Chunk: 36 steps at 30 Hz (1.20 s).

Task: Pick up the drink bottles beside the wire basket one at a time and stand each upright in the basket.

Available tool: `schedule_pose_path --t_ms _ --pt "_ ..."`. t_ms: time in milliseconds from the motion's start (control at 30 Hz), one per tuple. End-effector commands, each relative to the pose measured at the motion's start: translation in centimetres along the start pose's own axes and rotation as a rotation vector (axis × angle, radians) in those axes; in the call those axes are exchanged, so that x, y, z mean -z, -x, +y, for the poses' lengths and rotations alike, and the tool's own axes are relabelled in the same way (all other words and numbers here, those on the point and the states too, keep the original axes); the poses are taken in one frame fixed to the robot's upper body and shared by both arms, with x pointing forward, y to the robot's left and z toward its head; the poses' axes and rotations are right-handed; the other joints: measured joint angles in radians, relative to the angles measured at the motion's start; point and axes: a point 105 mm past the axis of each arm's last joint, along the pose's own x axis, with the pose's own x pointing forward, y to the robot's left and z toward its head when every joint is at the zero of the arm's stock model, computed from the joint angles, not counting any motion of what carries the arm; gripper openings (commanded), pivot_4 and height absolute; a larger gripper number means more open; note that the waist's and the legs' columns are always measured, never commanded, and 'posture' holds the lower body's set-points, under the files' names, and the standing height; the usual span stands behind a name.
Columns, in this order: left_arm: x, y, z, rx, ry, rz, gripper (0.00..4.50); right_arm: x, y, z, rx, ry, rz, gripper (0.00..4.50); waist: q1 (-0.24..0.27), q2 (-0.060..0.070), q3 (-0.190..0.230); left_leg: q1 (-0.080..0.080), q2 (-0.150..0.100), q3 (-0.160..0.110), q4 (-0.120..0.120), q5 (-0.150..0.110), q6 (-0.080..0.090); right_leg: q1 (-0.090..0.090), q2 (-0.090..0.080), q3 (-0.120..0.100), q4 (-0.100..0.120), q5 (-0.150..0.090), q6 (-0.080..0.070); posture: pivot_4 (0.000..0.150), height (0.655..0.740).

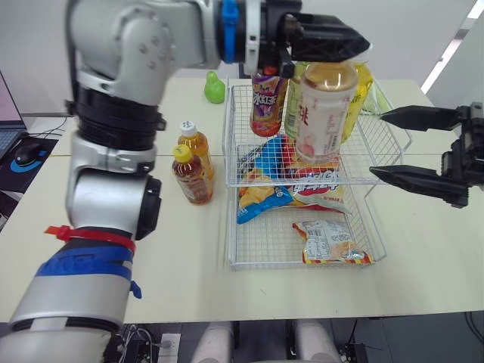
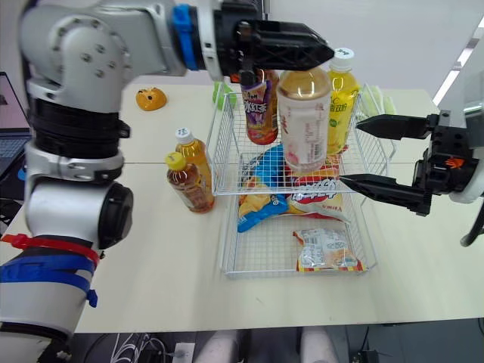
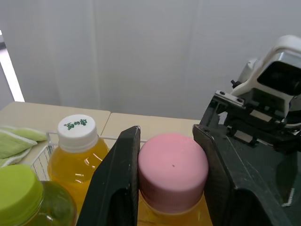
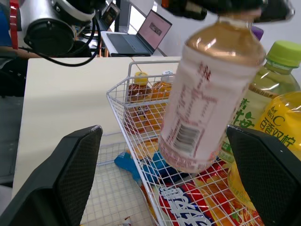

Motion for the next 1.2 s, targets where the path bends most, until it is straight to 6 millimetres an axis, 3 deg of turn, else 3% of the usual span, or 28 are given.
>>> schedule_pose_path --t_ms 33,267,400,567,867,900,1200 --pt "-0.7 -0.9 -0.3 0.018 -0.097 -0.029 1.35 -0.9 0.5 0.2 0.022 0.038 -0.008 4.5 -0.001 0.0 0.0 0.0 0.0 0.0 0.0 0.0 0.0 0.0 0.0 0.0 0.0 0.0 0.0 0.15 0.74" --pt "0.4 -3.1 0.6 0.001 -0.109 -0.026 1.35 -0.8 0.8 0.3 0.04 0.042 0.001 4.5 0.002 0.0 0.0 0.0 -0.001 0.0 0.0 0.0 0.0 0.0 0.0 0.0 0.0 0.0 0.001 0.15 0.74" --pt "0.0 -0.6 -0.3 0.035 -0.123 -0.017 1.35 -0.7 0.9 0.3 0.044 0.041 0.004 4.5 -0.009 0.001 0.0 0.0 0.0 0.0 0.0 0.0 0.0 0.0 0.0 0.0 0.0 0.0 0.0 0.15 0.74" --pt "0.3 0.3 -0.7 0.049 -0.085 -0.023 1.35 -0.7 0.9 0.4 0.048 0.041 0.007 4.5 -0.007 0.002 0.0 0.0 0.0 -0.001 0.0 0.0 0.0 0.0 0.0 0.0 0.001 0.0 0.0 0.15 0.74" --pt "-0.6 1.8 -1.7 0.077 -0.089 -0.069 4.11 -0.8 1.0 0.4 0.056 0.046 0.009 4.5 -0.004 0.002 0.0 0.001 -0.001 -0.001 0.001 0.0 0.0 0.001 0.0 -0.001 0.0 0.0 0.001 0.15 0.74" --pt "-0.6 1.3 -1.6 0.081 -0.083 -0.07 4.37 -0.9 1.0 0.4 0.056 0.047 0.008 4.5 -0.004 0.002 0.0 0.001 -0.001 -0.001 0.001 0.0 0.0 0.001 0.0 -0.001 0.0 0.0 0.001 0.15 0.74" --pt "0.4 0.4 -0.6 0.045 -0.047 -0.03 4.46 -0.8 0.9 0.5 0.058 0.046 0.005 4.5 -0.004 0.002 0.0 0.001 -0.001 -0.001 0.001 0.0 0.0 0.002 0.0 -0.001 0.0 0.0 0.001 0.15 0.74"
